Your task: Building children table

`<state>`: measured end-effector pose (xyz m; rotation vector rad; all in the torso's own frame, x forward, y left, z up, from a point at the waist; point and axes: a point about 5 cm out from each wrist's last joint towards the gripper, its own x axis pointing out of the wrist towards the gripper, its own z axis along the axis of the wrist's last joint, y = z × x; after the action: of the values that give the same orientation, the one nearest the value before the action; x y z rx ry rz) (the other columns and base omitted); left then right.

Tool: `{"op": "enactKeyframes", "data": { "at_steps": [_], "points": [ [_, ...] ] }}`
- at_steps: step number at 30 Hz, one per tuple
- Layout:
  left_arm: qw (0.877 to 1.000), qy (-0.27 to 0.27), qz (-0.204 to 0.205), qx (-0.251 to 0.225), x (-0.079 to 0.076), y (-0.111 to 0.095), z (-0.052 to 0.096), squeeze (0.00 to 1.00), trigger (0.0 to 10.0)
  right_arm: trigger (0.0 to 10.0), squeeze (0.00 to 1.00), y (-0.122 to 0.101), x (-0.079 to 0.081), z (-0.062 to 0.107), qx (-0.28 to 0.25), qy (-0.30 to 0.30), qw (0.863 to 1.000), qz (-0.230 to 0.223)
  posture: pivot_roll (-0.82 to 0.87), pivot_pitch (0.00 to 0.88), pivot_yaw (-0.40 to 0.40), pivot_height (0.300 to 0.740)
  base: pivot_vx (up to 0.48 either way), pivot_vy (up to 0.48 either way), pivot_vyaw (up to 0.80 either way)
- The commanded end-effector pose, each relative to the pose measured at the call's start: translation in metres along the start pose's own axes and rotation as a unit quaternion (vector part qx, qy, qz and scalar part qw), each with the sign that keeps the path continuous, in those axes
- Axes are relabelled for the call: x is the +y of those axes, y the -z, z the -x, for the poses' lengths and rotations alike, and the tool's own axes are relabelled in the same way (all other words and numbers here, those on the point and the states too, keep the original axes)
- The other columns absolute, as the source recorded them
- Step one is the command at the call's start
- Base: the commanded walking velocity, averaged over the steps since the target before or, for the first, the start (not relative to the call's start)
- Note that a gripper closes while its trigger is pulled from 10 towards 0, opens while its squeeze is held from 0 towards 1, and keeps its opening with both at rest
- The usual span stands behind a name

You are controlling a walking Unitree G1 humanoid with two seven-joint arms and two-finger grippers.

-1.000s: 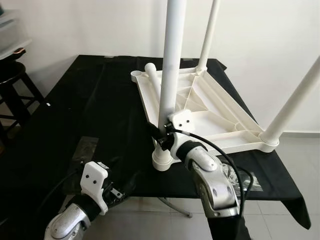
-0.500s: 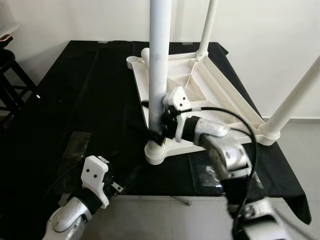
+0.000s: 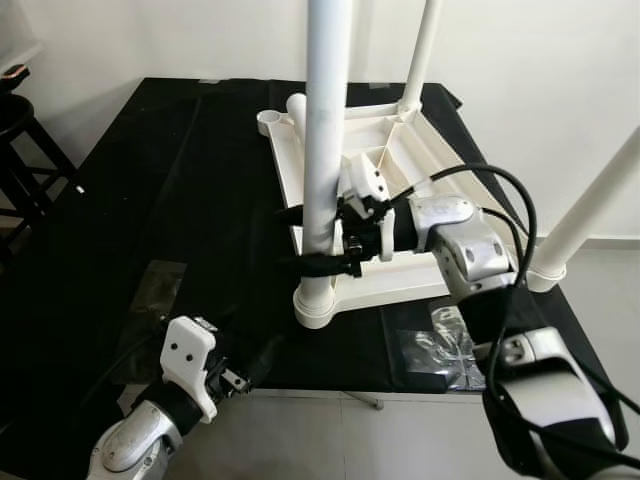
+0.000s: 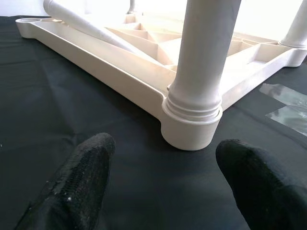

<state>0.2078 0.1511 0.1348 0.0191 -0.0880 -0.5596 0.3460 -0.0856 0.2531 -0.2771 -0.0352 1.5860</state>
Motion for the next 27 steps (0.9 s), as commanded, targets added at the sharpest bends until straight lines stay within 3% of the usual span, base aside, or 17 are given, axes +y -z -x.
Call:
{"op": "enactKeyframes", "data": {
  "at_steps": [1, 10, 12, 13, 14, 15, 16, 17, 19, 20, 21, 22, 23, 27],
  "points": [
    [1.0, 0.004, 0.003, 0.004, -0.003, 0.0, 0.001, 0.0, 10.0, 0.0, 0.0, 0.002, 0.003, -0.001, -0.005, -0.034, 0.999, -0.004, -0.11, 0.139, -0.05, 0.74, 0.0, 0.0, 0.0],
    [1.0, 0.003, 0.004, 0.003, -0.003, 0.0, 0.0, 0.0, 10.0, 0.0, 0.0, 0.018, 0.012, 0.015, -0.014, -0.019, 1.0, -0.02, -0.12, 0.136, -0.051, 0.74, 0.0, 0.0, 0.0],
    [1.0, 0.003, 0.004, 0.003, -0.002, 0.0, 0.0, 0.0, 10.0, 0.0, 0.0, 0.032, 0.018, 0.014, -0.012, 0.049, 0.998, -0.036, -0.13, 0.138, -0.054, 0.74, 0.0, 0.0, 0.0],
    [1.0, 0.002, 0.003, 0.002, 0.0, 0.0, 0.0, 0.0, 10.0, 0.0, 0.0, 0.045, 0.023, 0.005, -0.01, 0.118, 0.991, -0.066, -0.14, 0.139, -0.055, 0.74, 0.0, 0.0, 0.0],
    [1.0, 0.002, 0.003, 0.002, 0.0, 0.0, 0.0, 0.0, 10.0, 0.0, 0.0, 0.045, 0.023, 0.005, -0.01, 0.118, 0.991, -0.066, -0.14, 0.139, -0.055, 0.74, 0.0, 0.0, 0.0],
    [1.0, 0.002, 0.003, 0.002, 0.0, 0.0, 0.0, 0.0, 10.0, 0.0, 0.0, 0.058, 0.024, -0.005, -0.003, 0.215, 0.972, -0.092, -0.14, 0.139, -0.055, 0.74, 0.0, 0.0, 0.0],
    [1.0, 0.002, 0.003, 0.002, 0.0, 0.0, 0.0, 0.0, 10.0, 0.0, 0.0, 0.058, 0.024, -0.005, -0.003, 0.215, 0.972, -0.092, -0.14, 0.139, -0.055, 0.74, 0.0, 0.0, 0.0],
    [1.0, 0.002, 0.002, 0.002, 0.003, 0.0, 0.0, 0.0, 10.0, 0.0, 0.0, 0.093, 0.056, -0.022, 0.056, 0.449, 0.877, -0.162, -0.15, 0.141, -0.037, 0.74, 0.0, 0.0, 0.0],
    [1.0, 0.002, 0.002, 0.002, 0.003, 0.0, 0.0, 0.0, 10.0, 0.0, 0.0, 0.093, 0.056, -0.022, 0.056, 0.449, 0.877, -0.162, -0.15, 0.141, -0.037, 0.74, 0.0, 0.0, 0.0],
    [1.0, 0.002, 0.001, 0.003, 0.004, 0.0, -0.001, 0.0, 10.0, 0.0, 0.0, 0.097, 0.071, -0.027, 0.069, 0.48, 0.858, -0.17, -0.16, 0.141, -0.035, 0.74, 0.0, 0.0, 0.0],
    [1.0, 0.002, 0.001, 0.003, 0.005, 0.001, -0.002, 0.0, 10.0, 0.0, 0.0, 0.097, 0.082, -0.037, 0.071, 0.46, 0.869, -0.17, -0.17, 0.128, -0.029, 0.74, 0.0, 0.0, 0.0],
    [1.0, 0.002, 0.001, 0.003, 0.005, 0.001, -0.002, 0.0, 10.0, 0.0, 0.0, 0.097, 0.082, -0.037, 0.071, 0.46, 0.869, -0.17, -0.17, 0.128, -0.029, 0.74, 0.0, 0.0, 0.0],
    [1.0, 0.005, 0.001, 0.005, 0.006, 0.002, -0.003, 0.0, 10.0, 0.0, 0.0, 0.097, 0.079, -0.039, 0.069, 0.447, 0.878, -0.16, -0.16, 0.114, -0.042, 0.74, 0.0, 0.0, 0.0],
    [1.0, 0.004, 0.002, 0.006, 0.007, 0.003, -0.004, 0.0, 10.0, 0.0, 0.0, 0.096, 0.066, -0.038, 0.073, 0.447, 0.878, -0.156, -0.16, 0.102, -0.04, 0.74, 0.0, 0.0, 0.0]
  ]
}}
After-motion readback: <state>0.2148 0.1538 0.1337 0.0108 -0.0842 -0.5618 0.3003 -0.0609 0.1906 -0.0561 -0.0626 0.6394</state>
